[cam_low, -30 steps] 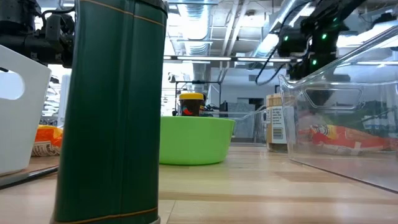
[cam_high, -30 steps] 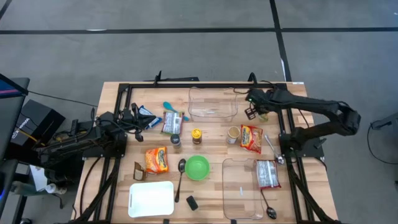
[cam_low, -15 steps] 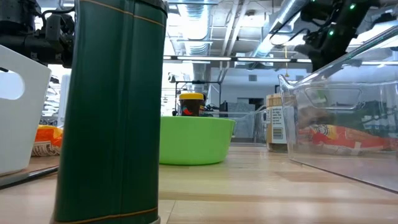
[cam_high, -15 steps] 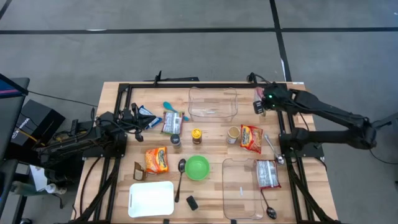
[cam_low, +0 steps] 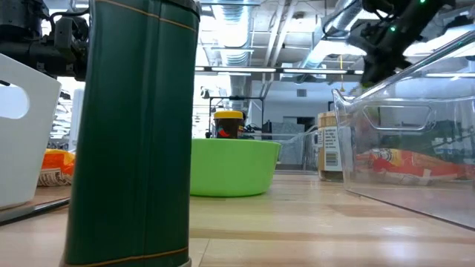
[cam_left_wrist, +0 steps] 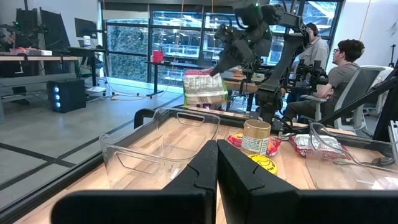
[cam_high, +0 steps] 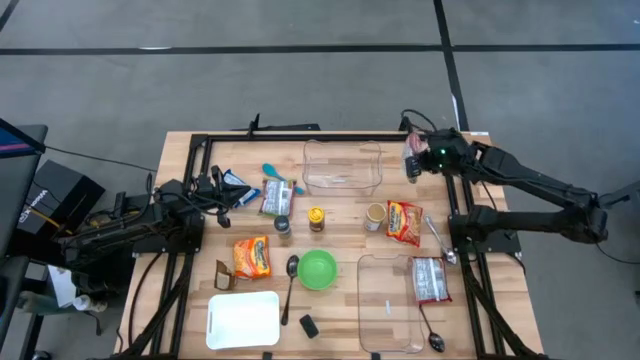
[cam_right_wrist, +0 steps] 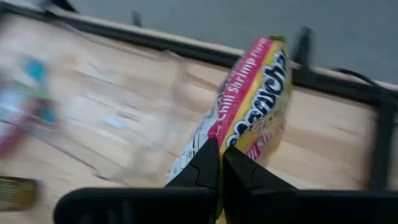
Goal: Pick & Place Food Item
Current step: Put the right green noodle pack into the top transparent bin
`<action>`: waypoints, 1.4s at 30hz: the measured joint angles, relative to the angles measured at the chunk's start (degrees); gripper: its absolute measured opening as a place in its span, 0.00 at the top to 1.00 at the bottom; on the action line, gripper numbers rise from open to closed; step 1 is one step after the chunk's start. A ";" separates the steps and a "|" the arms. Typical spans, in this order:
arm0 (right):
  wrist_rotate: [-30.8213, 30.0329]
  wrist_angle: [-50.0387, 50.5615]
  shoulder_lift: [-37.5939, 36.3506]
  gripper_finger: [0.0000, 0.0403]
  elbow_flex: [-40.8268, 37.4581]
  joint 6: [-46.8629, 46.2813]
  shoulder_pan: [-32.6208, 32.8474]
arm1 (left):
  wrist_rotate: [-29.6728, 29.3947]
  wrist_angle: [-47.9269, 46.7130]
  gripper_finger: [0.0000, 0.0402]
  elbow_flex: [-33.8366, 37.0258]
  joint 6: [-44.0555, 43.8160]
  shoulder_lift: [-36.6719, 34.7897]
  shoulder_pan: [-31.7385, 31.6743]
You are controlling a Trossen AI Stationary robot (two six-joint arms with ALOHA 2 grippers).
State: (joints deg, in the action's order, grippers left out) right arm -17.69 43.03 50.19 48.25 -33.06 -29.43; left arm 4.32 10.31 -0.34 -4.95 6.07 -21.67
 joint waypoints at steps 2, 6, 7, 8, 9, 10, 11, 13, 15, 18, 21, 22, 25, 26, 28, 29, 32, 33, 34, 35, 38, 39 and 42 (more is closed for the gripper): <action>1.42 -4.15 0.01 1.00 0.00 -0.02 0.68 | -0.02 -0.01 1.00 -0.01 0.00 -0.01 0.01; 3.42 -13.15 0.02 1.00 0.00 -0.02 2.39 | -0.01 -0.01 1.00 -0.02 0.00 0.00 0.00; 3.80 -15.27 0.02 1.00 0.00 -0.01 2.90 | -0.01 -0.01 1.00 0.00 0.00 0.00 0.00; 3.96 -17.26 0.04 1.00 0.00 -0.01 3.38 | -0.02 -0.01 1.00 -0.01 0.00 -0.01 0.00; 4.06 -19.11 0.13 1.00 0.00 -0.02 3.85 | -0.01 -0.01 1.00 0.00 0.00 0.00 0.02; 4.13 -20.94 0.36 1.00 0.00 -0.02 4.38 | 0.00 0.00 1.00 -0.02 0.00 0.00 0.02; 4.15 -22.51 0.57 1.00 0.00 0.00 4.84 | 0.00 -0.02 1.00 0.00 0.00 0.00 0.00; 4.17 -25.00 1.12 1.00 0.00 0.01 5.60 | 0.00 0.00 1.00 -0.02 0.00 0.00 0.00; 4.18 -27.26 1.89 1.00 0.00 0.00 6.23 | -0.01 -0.01 1.00 -0.01 0.00 -0.01 0.01; 4.19 -29.06 3.67 1.00 0.00 0.01 6.90 | -0.01 -0.01 1.00 0.00 0.00 0.00 0.01; 4.20 -29.93 5.71 1.00 0.00 0.03 6.95 | 0.00 -0.02 1.00 0.00 0.00 0.00 0.00; 4.21 -29.93 6.47 1.00 0.00 0.03 6.91 | -0.02 0.00 1.00 0.00 0.00 -0.02 0.02; 4.35 -29.89 9.10 1.00 0.00 0.05 6.91 | 0.00 -0.02 1.00 0.00 0.00 0.00 0.01; 4.45 -29.85 9.92 1.00 0.00 0.07 6.91 | -0.02 0.00 1.00 -0.02 0.00 0.00 0.00; 5.02 -29.90 11.60 1.00 0.00 0.09 6.91 | 0.00 -0.02 1.00 0.00 0.00 -0.02 0.00; 5.55 -29.91 12.45 1.00 0.00 0.23 6.91 | 0.00 -0.02 1.00 0.00 0.00 0.00 0.02; 5.89 -29.80 14.75 1.00 0.00 0.59 6.85 | -0.01 -0.01 1.00 -0.01 0.00 -0.01 0.01; 5.90 -29.87 15.43 1.00 0.00 0.66 6.80 | -0.01 -0.02 1.00 -0.01 0.00 0.00 0.01; 5.90 -29.90 16.12 1.00 0.00 0.66 6.80 | -0.01 -0.01 1.00 -0.01 0.00 -0.01 0.01; 5.92 -29.82 16.80 1.00 0.00 0.66 6.80 | -0.01 -0.01 1.00 -0.01 0.00 -0.01 0.01; 5.93 -29.81 18.58 1.00 0.00 0.73 6.74 | -0.02 0.00 1.00 0.00 0.00 -0.02 0.00; 5.92 -29.88 19.17 1.00 0.00 1.26 6.63 | 0.00 -0.01 1.00 0.00 0.00 -0.02 0.02; 5.98 -29.81 20.89 1.00 0.00 3.15 5.90 | -0.02 -0.01 1.00 0.00 0.00 0.00 0.00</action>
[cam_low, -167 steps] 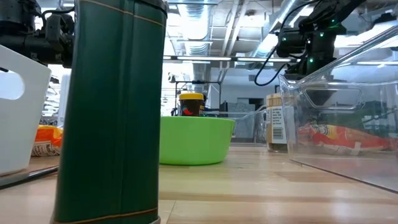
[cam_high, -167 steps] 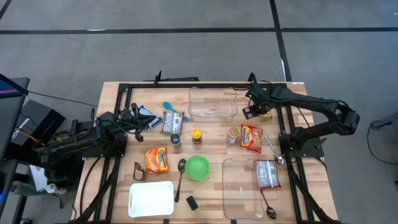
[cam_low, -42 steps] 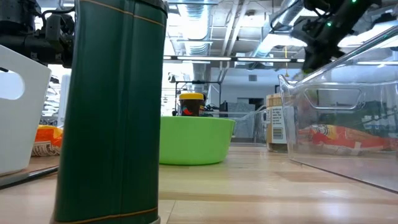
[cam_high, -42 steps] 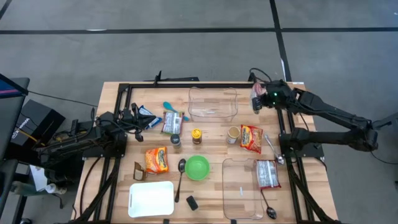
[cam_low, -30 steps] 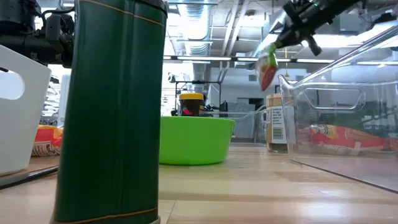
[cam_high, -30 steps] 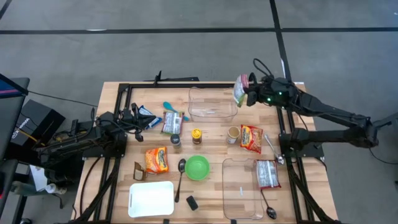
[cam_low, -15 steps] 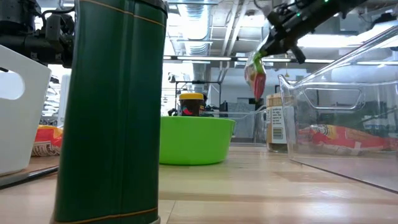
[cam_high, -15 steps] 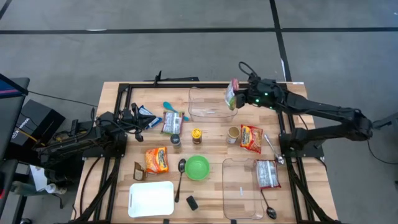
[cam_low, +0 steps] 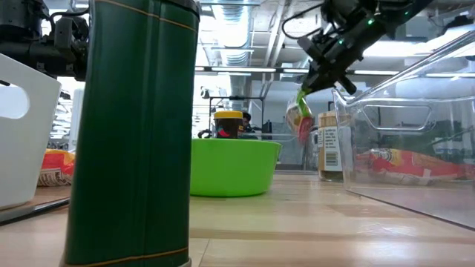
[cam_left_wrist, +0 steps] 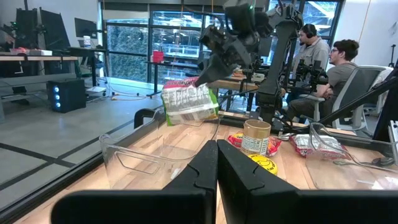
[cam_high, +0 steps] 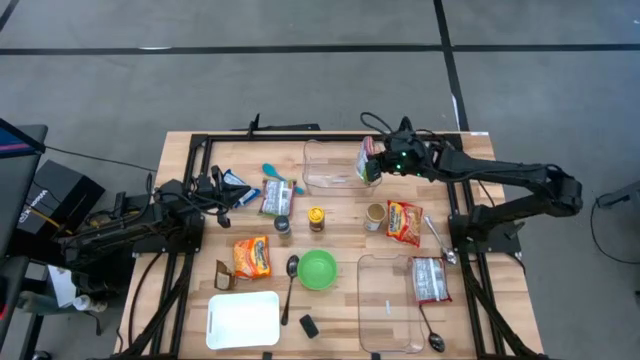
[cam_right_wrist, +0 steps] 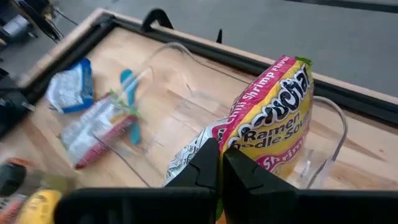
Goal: Pick & Place Food Item
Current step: Put the right green noodle pack into the top transparent bin
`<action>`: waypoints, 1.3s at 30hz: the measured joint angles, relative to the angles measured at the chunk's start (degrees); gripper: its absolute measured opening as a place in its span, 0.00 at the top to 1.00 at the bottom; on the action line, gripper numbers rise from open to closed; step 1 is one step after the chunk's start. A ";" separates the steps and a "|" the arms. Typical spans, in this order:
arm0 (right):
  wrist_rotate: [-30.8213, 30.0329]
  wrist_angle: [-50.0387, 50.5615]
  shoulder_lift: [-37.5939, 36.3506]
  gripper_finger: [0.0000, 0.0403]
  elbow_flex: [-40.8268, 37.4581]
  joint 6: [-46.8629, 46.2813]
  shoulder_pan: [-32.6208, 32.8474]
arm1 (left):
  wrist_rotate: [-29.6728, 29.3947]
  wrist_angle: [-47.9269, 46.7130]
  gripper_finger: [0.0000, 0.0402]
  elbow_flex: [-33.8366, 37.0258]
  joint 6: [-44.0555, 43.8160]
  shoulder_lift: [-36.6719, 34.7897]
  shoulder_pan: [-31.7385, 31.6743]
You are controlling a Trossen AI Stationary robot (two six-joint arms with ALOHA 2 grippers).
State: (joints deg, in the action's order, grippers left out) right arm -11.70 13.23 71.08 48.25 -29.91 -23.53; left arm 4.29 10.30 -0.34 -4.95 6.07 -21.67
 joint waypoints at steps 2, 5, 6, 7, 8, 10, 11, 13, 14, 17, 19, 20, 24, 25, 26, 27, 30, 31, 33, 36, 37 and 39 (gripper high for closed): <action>0.02 0.03 1.04 1.00 0.00 0.37 -0.84 | 0.00 -0.01 1.00 -0.01 0.00 0.00 0.00; -0.08 -0.01 2.36 1.00 0.00 0.97 -2.18 | 0.00 -0.01 1.00 0.00 0.00 0.00 0.00; -0.09 -0.01 2.73 1.00 0.00 1.63 -2.55 | 0.02 -0.01 1.00 0.00 0.00 0.00 0.01; -0.13 0.12 3.15 1.00 0.00 2.24 -2.87 | 0.00 0.01 1.00 0.00 0.00 0.00 0.02; -0.12 0.30 3.42 1.00 0.00 2.72 -3.12 | 0.02 0.01 1.00 0.00 0.00 -0.01 0.00; -0.12 1.09 3.92 1.00 0.00 2.93 -3.41 | 0.02 -0.01 1.00 0.00 0.00 0.00 0.02; -0.11 1.33 4.25 1.00 0.00 2.95 -3.41 | 0.00 0.00 1.00 -0.01 0.00 -0.01 0.02; -0.11 2.55 4.56 1.00 -0.02 3.22 -3.41 | 0.00 0.01 1.00 -0.01 0.00 -0.01 0.02; -0.11 2.57 4.95 1.00 0.00 3.37 -3.14 | 0.01 -0.01 1.00 -0.01 0.00 0.00 0.00; -0.12 3.89 5.88 1.00 0.00 3.39 -2.56 | 0.01 -0.01 1.00 -0.01 0.00 0.00 0.00; -0.13 4.51 6.12 1.00 0.00 3.40 -2.24 | 0.02 0.01 1.00 0.00 0.00 0.00 0.00; -0.12 5.10 6.16 1.00 0.00 3.40 -2.03 | 0.00 0.01 1.00 0.00 0.00 0.00 0.02; -0.18 6.40 6.17 1.00 0.00 3.41 -1.55 | 0.00 0.00 1.00 -0.02 0.00 -0.01 0.02; -0.18 6.68 6.17 1.00 0.00 3.41 -1.55 | 0.02 -0.01 1.00 0.00 0.00 0.00 0.01; -0.19 6.91 6.15 1.00 0.00 3.41 -1.55 | 0.02 -0.01 1.00 -0.01 0.00 -0.01 0.01; -0.18 7.25 6.15 1.00 0.00 3.41 -1.55 | 0.00 0.01 1.00 0.00 0.00 0.00 0.00; -0.20 8.48 6.15 1.00 0.00 3.39 -1.57 | 0.00 0.01 1.00 -0.01 0.00 -0.02 0.01; -0.20 8.84 6.13 1.00 0.00 3.39 -1.55 | 0.00 0.00 1.00 -0.01 0.00 0.00 0.02; -0.20 9.69 6.13 1.00 0.00 3.41 -1.55 | 0.02 -0.01 1.00 0.00 0.00 -0.01 0.01; -0.18 10.78 6.13 1.00 0.00 3.41 -1.55 | 0.00 -0.01 1.00 0.00 0.00 -0.02 0.02; -0.19 11.20 6.13 1.00 0.00 3.39 -1.55 | 0.00 -0.01 1.00 0.00 0.00 0.00 0.01; -0.22 11.92 6.13 1.00 0.00 3.39 -1.57 | 0.02 0.01 1.00 0.00 0.00 0.00 0.02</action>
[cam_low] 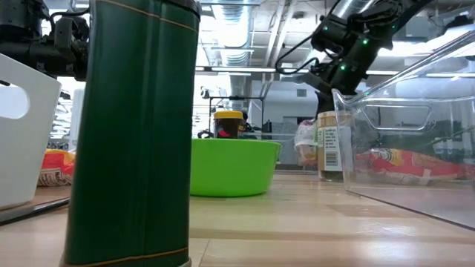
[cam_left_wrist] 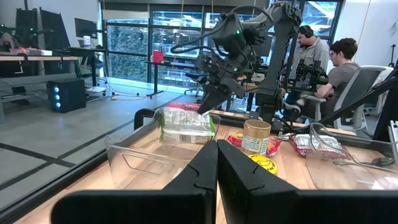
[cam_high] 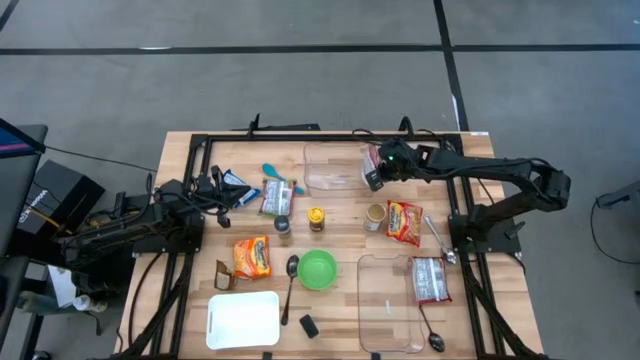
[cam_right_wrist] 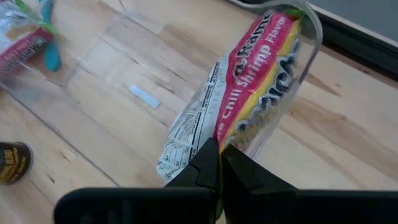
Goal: Pick & Place Food Item
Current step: Put the right green noodle pack into the top transparent bin
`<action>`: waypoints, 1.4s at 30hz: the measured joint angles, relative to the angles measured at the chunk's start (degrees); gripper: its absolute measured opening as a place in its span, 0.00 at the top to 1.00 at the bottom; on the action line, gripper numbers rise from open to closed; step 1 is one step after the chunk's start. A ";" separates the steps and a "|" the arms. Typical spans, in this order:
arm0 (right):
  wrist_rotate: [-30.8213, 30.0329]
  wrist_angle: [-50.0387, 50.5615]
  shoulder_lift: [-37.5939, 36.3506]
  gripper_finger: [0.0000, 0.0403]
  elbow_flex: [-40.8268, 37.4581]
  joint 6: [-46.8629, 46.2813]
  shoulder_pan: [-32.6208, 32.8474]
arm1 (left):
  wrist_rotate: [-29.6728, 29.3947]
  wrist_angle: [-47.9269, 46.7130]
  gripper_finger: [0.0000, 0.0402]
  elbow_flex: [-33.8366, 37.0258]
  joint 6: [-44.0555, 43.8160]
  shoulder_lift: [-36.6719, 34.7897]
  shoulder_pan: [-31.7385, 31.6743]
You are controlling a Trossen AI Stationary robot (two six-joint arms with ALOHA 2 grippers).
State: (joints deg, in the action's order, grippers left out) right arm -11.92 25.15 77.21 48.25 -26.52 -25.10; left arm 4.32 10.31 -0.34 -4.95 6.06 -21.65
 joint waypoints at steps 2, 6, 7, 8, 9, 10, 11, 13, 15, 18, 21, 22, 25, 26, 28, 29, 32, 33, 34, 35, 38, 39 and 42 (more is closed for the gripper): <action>0.00 0.17 0.00 1.00 0.00 -0.01 -0.02 | -0.02 0.00 1.00 0.00 0.00 0.00 0.00; 0.01 0.06 0.00 1.00 0.00 -0.01 -0.02 | -0.01 -0.02 1.00 -0.01 0.00 0.00 0.00; 0.01 0.06 0.00 1.00 0.00 -0.01 -0.02 | -0.01 0.00 1.00 -0.01 0.00 -0.01 0.00; 0.02 0.08 -0.01 1.00 0.00 -0.01 -0.02 | 0.00 -0.01 1.00 0.00 0.00 0.00 0.00; 0.02 0.11 0.00 1.00 0.00 -0.01 -0.02 | -0.01 0.00 1.00 0.00 0.00 0.00 -0.02; 0.02 0.13 0.00 1.00 0.00 -0.01 -0.02 | 0.00 -0.02 1.00 0.00 0.00 0.00 -0.02; 0.02 0.15 -0.01 1.00 0.00 -0.01 -0.02 | -0.02 0.00 1.00 0.00 0.00 -0.02 0.00; 0.02 0.15 -0.01 1.00 0.00 -0.01 -0.02 | -0.01 0.00 1.00 0.00 0.00 0.00 -0.01; 0.02 0.16 0.00 0.99 0.00 -0.01 -0.02 | -0.02 -0.02 1.00 0.00 0.00 0.00 0.00; 0.03 0.17 -0.02 0.95 0.00 -0.01 -0.02 | 0.00 -0.02 1.00 0.00 0.00 -0.02 0.00; 0.02 0.17 -0.02 0.87 0.00 -0.02 -0.02 | -0.02 0.00 1.00 -0.01 0.00 0.00 -0.01; 0.04 0.17 -0.02 0.85 0.00 -0.01 -0.02 | 0.00 0.00 1.00 -0.01 0.00 0.00 -0.01; 0.07 0.11 -0.02 0.79 0.00 -0.01 -0.13 | -0.02 0.00 1.00 0.00 0.00 0.00 0.00; 0.08 0.11 -0.02 0.78 0.00 -0.01 -0.15 | -0.02 -0.01 1.00 -0.01 0.00 -0.01 -0.01; 0.09 0.09 -0.08 0.76 0.00 0.02 -0.15 | 0.00 -0.02 1.00 0.00 0.00 0.00 0.00; 0.10 0.17 -0.30 0.75 0.00 0.02 -0.15 | 0.00 -0.02 1.00 0.00 0.00 -0.02 0.00; 0.13 0.29 -1.07 0.75 0.00 -0.01 -0.15 | -0.01 0.00 1.00 0.00 0.00 -0.01 -0.01; 0.26 0.49 -1.38 0.75 0.00 -0.01 -0.15 | -0.01 -0.01 1.00 -0.01 0.00 -0.02 -0.01; 0.28 0.71 -1.73 0.75 0.00 -0.01 -0.15 | -0.01 -0.01 1.00 -0.01 0.00 -0.01 -0.01; 0.28 1.09 -2.29 0.75 0.00 -0.01 -0.15 | 0.00 -0.01 1.00 -0.01 0.00 -0.01 -0.02; 0.31 2.87 -3.53 0.75 0.00 0.02 -0.15 | 0.00 -0.01 1.00 -0.01 0.00 -0.01 0.00; 0.31 3.54 -3.85 0.75 0.00 0.02 -0.15 | 0.00 0.00 1.00 -0.02 0.00 0.00 -0.02; 0.31 5.66 -4.37 0.75 0.00 0.05 -0.15 | -0.01 0.00 1.00 -0.01 0.00 0.00 -0.01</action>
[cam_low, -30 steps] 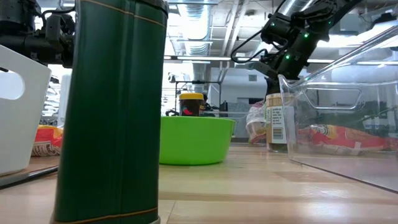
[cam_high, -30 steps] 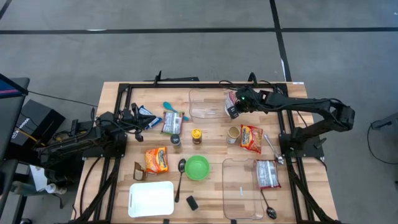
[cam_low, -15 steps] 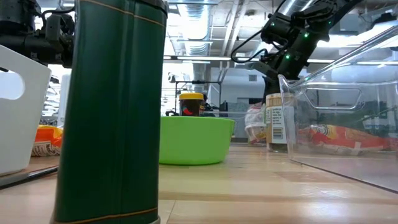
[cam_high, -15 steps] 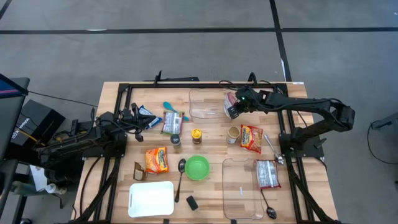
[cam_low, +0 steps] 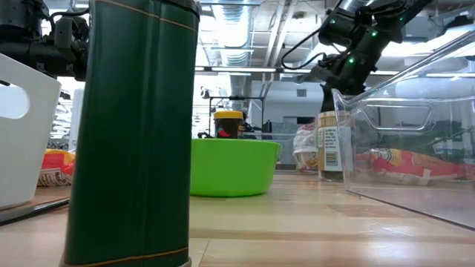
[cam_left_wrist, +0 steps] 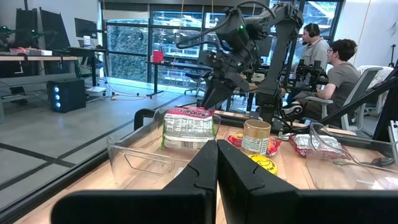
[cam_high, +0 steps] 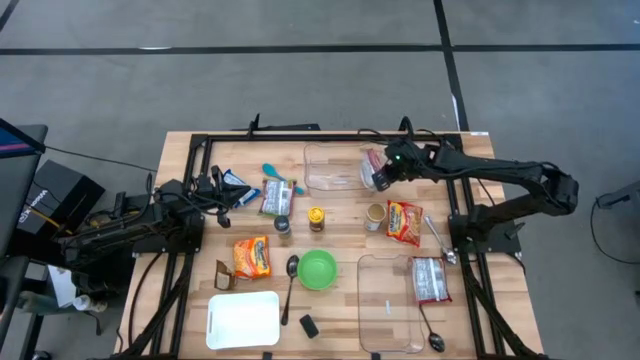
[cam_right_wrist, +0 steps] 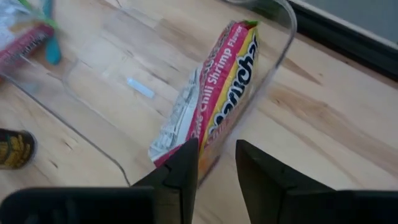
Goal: Pick & Place Food Item
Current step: Put the right green noodle pack into the top transparent bin, then put the gold seasoning into the bottom transparent bin
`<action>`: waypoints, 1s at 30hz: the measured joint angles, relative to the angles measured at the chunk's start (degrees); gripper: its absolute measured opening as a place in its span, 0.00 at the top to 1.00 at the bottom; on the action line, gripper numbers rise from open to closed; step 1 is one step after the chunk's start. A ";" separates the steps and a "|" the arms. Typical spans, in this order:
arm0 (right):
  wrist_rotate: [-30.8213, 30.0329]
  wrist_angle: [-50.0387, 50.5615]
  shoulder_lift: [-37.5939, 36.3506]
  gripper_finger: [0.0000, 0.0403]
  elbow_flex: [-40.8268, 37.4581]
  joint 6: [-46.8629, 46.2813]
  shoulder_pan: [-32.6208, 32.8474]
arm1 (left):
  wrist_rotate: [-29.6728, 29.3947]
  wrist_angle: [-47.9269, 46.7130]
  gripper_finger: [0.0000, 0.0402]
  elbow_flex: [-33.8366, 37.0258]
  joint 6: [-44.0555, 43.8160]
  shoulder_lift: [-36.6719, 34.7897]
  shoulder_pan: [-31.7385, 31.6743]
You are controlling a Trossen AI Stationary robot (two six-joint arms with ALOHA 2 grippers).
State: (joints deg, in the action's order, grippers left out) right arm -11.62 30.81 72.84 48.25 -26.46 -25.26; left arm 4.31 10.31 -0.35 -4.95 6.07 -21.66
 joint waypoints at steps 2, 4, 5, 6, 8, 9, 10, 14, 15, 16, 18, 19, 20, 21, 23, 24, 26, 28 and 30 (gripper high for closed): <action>0.00 1.52 0.02 0.75 0.00 0.07 0.00 | -0.01 -0.01 1.00 0.00 0.00 0.00 0.01; 0.00 2.23 0.02 0.75 0.00 0.07 0.00 | -0.01 -0.02 1.00 0.01 0.00 0.00 0.01; 0.02 2.37 0.04 0.75 0.00 0.07 0.00 | -0.01 0.00 1.00 0.01 0.00 0.00 0.01; 0.00 2.36 0.05 0.75 0.00 0.07 0.00 | -0.01 0.00 1.00 0.01 0.00 0.00 0.01; 0.01 2.34 0.07 0.75 0.00 0.07 0.00 | -0.01 0.00 1.00 -0.01 0.00 0.00 0.01; 0.02 2.32 0.07 0.75 0.00 0.07 0.00 | 0.01 0.00 1.00 0.01 0.00 0.00 0.00; 0.02 2.32 0.07 0.75 0.00 0.07 0.00 | -0.01 -0.02 1.00 0.00 0.00 0.00 0.01; 0.02 2.27 0.07 0.75 0.00 0.05 0.00 | -0.01 0.00 1.00 0.00 0.00 0.00 0.01; 0.02 2.24 0.07 0.75 0.00 0.05 0.00 | -0.01 -0.02 1.00 0.01 0.00 -0.02 -0.01; 0.02 2.23 0.07 0.75 0.00 0.05 0.00 | -0.01 0.00 1.00 0.01 0.00 -0.01 -0.01; 0.02 2.21 0.07 0.75 0.00 0.03 0.00 | -0.01 0.00 1.00 -0.01 0.00 0.00 -0.01; 0.02 2.21 0.07 0.75 0.00 0.03 0.00 | -0.01 0.00 1.00 0.01 0.00 -0.01 0.01; 0.00 2.21 0.07 0.75 0.00 0.03 0.00 | -0.01 -0.01 1.00 0.00 0.00 -0.02 0.01; 0.00 2.21 0.07 0.75 0.00 0.05 0.00 | 0.01 0.00 1.00 0.00 0.00 0.00 0.01; -0.01 2.21 0.07 0.75 0.00 0.05 0.00 | 0.01 -0.02 1.00 0.01 0.00 0.00 0.01; -0.02 2.21 0.07 0.75 0.00 0.05 0.00 | 0.00 0.00 1.00 -0.01 0.00 -0.01 0.00; -0.01 2.24 -0.04 0.75 0.00 0.06 0.00 | -0.01 -0.02 1.00 -0.01 0.00 0.00 -0.01; 0.00 2.82 -0.55 0.75 0.19 0.58 -0.04 | -0.01 0.00 1.00 -0.01 0.00 0.00 0.01; 0.00 5.04 -0.76 0.75 1.51 1.24 -0.04 | 0.01 -0.01 1.00 0.01 0.00 0.00 0.00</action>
State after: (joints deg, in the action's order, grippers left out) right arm -11.62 35.85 72.08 49.76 -25.22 -25.30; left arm 4.32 10.30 -0.34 -4.95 6.07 -21.66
